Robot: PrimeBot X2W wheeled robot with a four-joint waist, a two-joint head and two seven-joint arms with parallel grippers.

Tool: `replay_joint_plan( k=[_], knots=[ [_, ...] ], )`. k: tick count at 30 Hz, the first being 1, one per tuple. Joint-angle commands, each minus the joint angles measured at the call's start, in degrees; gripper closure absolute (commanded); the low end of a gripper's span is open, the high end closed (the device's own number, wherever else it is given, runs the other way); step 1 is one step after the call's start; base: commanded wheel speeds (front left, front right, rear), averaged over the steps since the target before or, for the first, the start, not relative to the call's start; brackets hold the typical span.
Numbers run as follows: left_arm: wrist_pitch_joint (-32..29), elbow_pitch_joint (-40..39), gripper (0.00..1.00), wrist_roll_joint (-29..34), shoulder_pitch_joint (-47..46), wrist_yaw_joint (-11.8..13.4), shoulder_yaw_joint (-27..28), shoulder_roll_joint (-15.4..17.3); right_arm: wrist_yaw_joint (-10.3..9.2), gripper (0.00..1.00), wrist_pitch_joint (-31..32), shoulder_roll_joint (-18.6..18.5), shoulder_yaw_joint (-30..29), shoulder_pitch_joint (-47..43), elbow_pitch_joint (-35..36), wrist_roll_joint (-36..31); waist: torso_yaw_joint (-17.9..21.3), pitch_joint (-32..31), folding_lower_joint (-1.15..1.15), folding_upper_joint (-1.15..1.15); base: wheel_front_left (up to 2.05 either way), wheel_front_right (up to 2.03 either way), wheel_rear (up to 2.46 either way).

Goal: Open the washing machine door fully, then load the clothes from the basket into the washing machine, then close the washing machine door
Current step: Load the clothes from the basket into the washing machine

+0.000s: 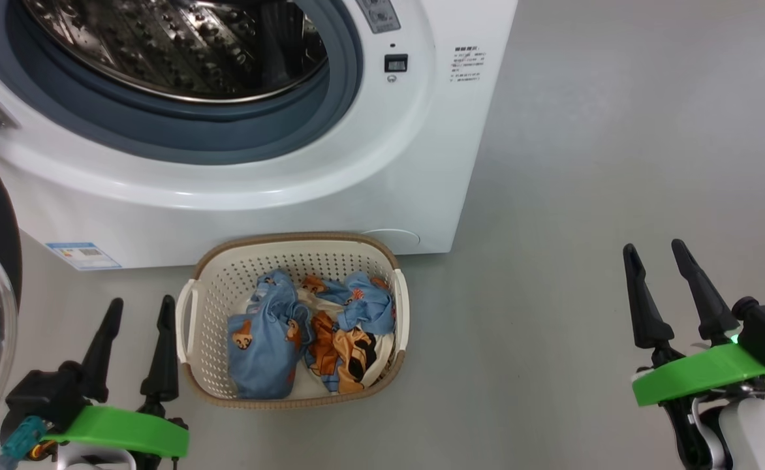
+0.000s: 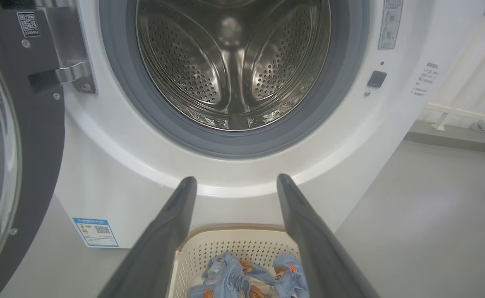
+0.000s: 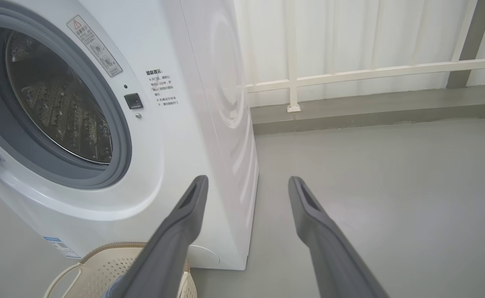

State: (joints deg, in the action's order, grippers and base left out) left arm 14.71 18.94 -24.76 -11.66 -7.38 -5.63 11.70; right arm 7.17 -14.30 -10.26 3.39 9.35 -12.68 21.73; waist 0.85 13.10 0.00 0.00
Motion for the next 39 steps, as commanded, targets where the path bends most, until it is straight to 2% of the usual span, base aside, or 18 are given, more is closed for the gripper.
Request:
replay_joint_plan(
  k=[1,15,39],
  knots=[
    [0.3,-0.5,0.0,-0.5,-2.1,-0.1,1.5,1.3,0.32,0.0,-0.7,-0.3,0.9,2.2,1.7,-0.2,0.1,0.7,0.0,0.0,0.0,0.0,0.0],
    [0.3,12.0,0.0,-3.2,-6.7,-0.1,-6.2,0.3,0.32,0.0,-0.7,1.0,0.3,4.6,2.6,-0.6,0.8,6.7,0.0,0.0,0.0,0.0,0.0],
    [0.3,33.9,0.0,-13.3,-28.1,-0.1,-23.1,3.1,0.32,0.0,-0.7,2.2,0.5,14.0,6.4,-2.3,1.2,24.8,0.0,0.0,0.0,0.0,0.0]
  ],
)
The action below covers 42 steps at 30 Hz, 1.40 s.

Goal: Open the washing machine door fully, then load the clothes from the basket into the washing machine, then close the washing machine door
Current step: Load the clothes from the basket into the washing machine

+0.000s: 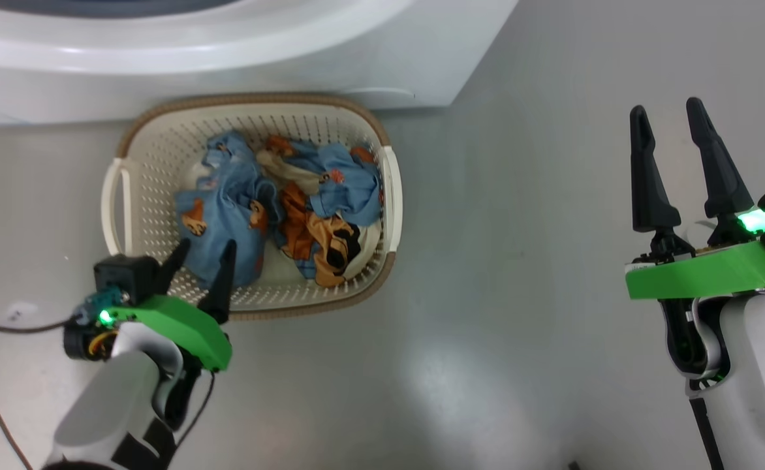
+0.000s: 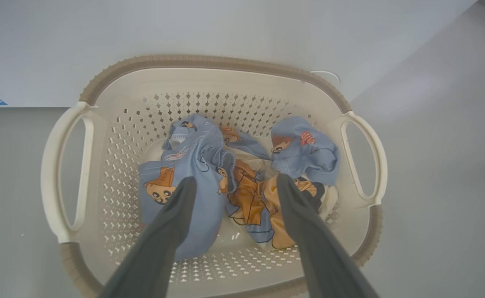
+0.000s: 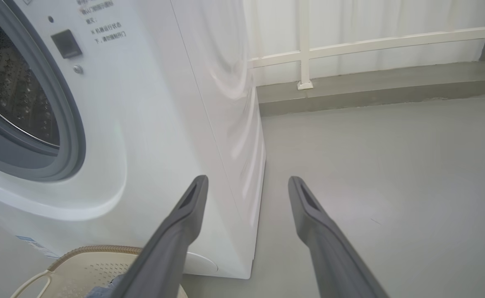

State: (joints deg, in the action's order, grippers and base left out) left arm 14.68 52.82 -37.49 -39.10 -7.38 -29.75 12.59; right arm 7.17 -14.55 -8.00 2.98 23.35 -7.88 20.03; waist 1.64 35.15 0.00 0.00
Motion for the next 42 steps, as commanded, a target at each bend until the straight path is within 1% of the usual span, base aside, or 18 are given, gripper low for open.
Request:
replay_joint_plan(
  k=[1,13,26,34,42],
  knots=[
    [0.3,0.8,0.0,-1.0,-1.5,-0.1,0.5,2.4,0.32,0.0,-0.4,-0.1,1.0,0.2,1.9,-0.6,0.6,3.4,0.0,0.0,0.0,0.0,0.0],
    [0.3,9.0,0.0,-5.5,-11.3,-0.1,-4.9,4.8,0.32,0.0,-0.4,0.7,1.4,3.0,4.4,-1.1,2.6,10.6,0.0,0.0,0.0,0.0,0.0],
    [0.2,14.9,0.0,-9.5,-18.7,-0.1,-9.3,6.9,0.32,0.0,-0.4,1.2,1.9,4.4,5.4,-1.2,4.3,14.5,0.0,0.0,0.0,0.0,0.0],
    [-0.1,18.3,0.0,-9.0,-23.2,-0.1,-11.8,7.8,0.32,0.0,-0.4,1.7,2.6,4.8,6.2,-1.3,5.4,16.0,0.0,0.0,0.0,0.0,0.0],
    [-0.8,20.3,0.0,-7.8,-26.4,-0.1,-13.1,9.0,0.32,0.0,-0.4,2.1,3.9,5.5,7.0,-1.3,7.1,17.5,0.0,0.0,0.0,0.0,0.0]
  ],
)
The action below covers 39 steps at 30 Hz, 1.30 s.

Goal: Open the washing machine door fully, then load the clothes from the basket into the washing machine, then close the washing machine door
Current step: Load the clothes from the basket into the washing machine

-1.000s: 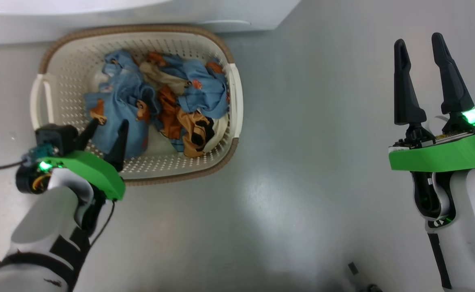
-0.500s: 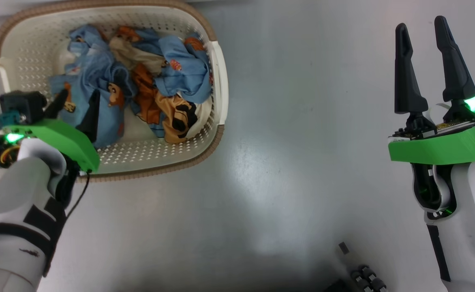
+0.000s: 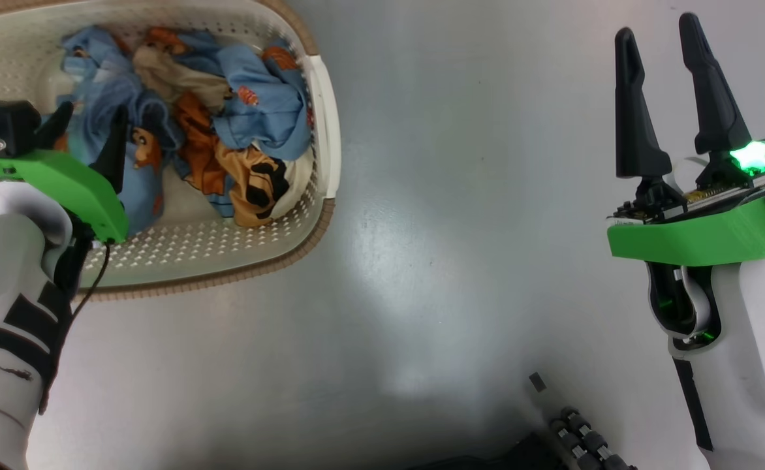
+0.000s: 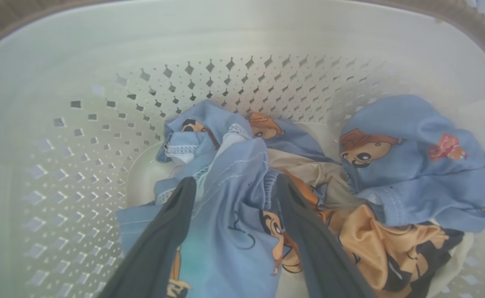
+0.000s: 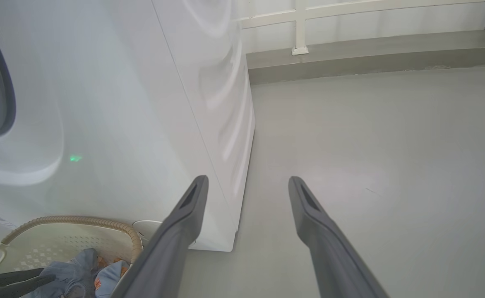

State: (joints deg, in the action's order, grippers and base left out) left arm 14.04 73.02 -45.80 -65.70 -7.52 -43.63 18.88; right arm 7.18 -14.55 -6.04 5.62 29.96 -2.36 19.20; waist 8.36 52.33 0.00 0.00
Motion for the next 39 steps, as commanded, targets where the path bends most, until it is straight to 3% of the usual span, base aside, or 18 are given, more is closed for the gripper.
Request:
replay_joint_plan(
  k=[1,24,25,26,27,28,39],
  knots=[
    [-0.4,0.2,0.0,0.5,0.0,0.1,0.7,2.7,0.31,0.0,-0.4,0.1,1.3,-1.1,1.6,-0.5,0.6,0.4,0.0,0.0,0.0,0.0,0.0],
    [-6.1,0.8,0.0,2.4,-1.0,0.0,-6.2,2.8,0.31,0.0,-0.4,1.1,4.0,-0.4,2.7,-0.4,3.2,1.7,0.0,0.0,0.0,0.0,0.0],
    [-6.2,0.8,0.38,2.3,-1.0,0.0,-6.4,2.9,0.31,0.0,-0.4,1.2,4.1,-0.4,2.7,-0.4,3.3,1.6,0.0,0.0,0.0,0.0,0.0],
    [-6.3,0.8,0.62,2.2,-1.0,0.0,-6.6,3.0,0.31,0.0,-0.4,1.2,4.2,-0.3,2.7,-0.4,3.5,1.5,0.0,0.0,0.0,0.0,0.0],
    [-6.5,0.8,0.95,2.2,-0.8,0.0,-6.9,3.1,0.31,0.0,-0.4,1.2,4.3,-0.3,2.7,-0.3,3.6,1.4,0.0,0.0,0.0,0.0,0.0],
    [-6.5,0.8,1.0,2.0,-0.7,0.0,-7.1,3.2,0.31,0.0,-0.4,1.3,4.4,-0.4,2.6,-0.3,3.8,1.2,0.0,0.0,0.0,0.0,0.0],
    [-3.7,0.5,1.0,-1.5,2.0,0.0,-6.9,2.6,0.31,0.0,-0.4,1.4,4.0,-1.6,2.2,0.1,3.5,-2.8,0.0,0.0,0.0,0.0,0.0]
  ],
)
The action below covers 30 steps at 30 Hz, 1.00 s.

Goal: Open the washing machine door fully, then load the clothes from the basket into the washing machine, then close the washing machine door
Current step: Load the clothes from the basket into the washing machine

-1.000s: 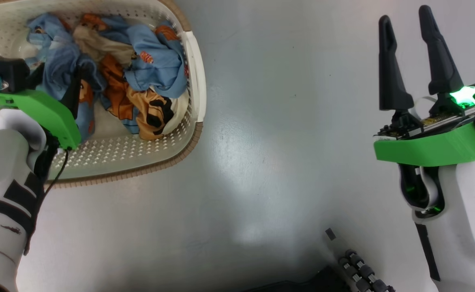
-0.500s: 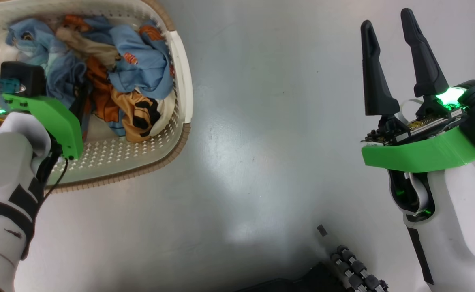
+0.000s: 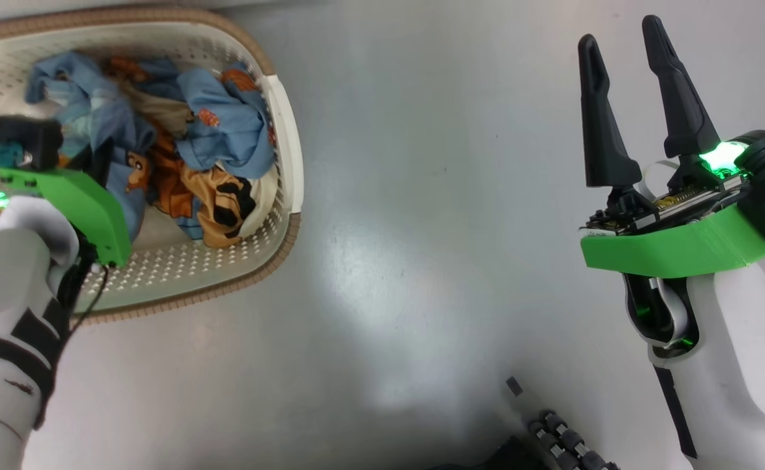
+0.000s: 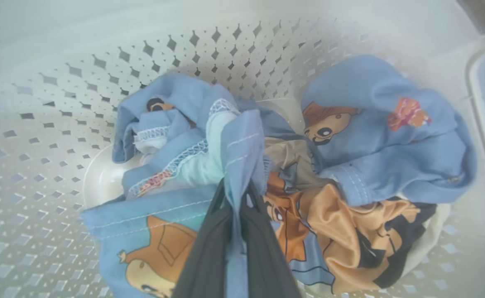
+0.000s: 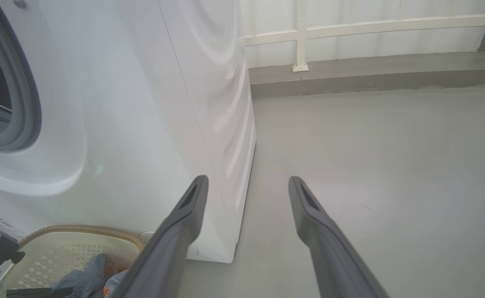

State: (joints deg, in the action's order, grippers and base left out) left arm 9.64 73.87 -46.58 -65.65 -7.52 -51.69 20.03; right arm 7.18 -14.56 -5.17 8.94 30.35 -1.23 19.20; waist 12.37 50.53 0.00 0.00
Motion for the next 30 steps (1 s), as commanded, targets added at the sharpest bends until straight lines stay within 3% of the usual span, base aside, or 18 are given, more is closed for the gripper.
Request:
replay_joint_plan(
  k=[1,12,20,30],
  knots=[
    [1.3,-0.6,1.0,-1.4,2.3,0.0,1.5,1.2,0.31,0.0,-0.4,0.6,0.5,-2.1,1.0,0.2,-0.7,-1.7,0.0,0.0,0.0,0.0,0.0],
    [5.3,-7.9,1.0,-6.6,9.1,0.0,8.3,0.3,0.31,0.0,-0.4,0.3,-0.6,-5.3,-1.4,1.4,-4.3,-12.6,0.0,0.0,0.0,0.0,0.0],
    [5.3,-16.9,1.0,1.1,18.1,0.3,18.3,0.3,0.31,0.0,-0.4,-1.1,-1.5,-9.4,-3.4,1.8,-6.6,-21.5,0.0,0.0,0.0,0.0,0.0],
    [5.4,-28.1,1.0,13.8,30.9,0.2,32.2,-2.1,0.31,0.0,-0.4,-2.2,-2.9,-15.4,-5.3,2.5,-8.8,-31.8,0.0,0.0,0.0,0.0,0.0]
  ],
)
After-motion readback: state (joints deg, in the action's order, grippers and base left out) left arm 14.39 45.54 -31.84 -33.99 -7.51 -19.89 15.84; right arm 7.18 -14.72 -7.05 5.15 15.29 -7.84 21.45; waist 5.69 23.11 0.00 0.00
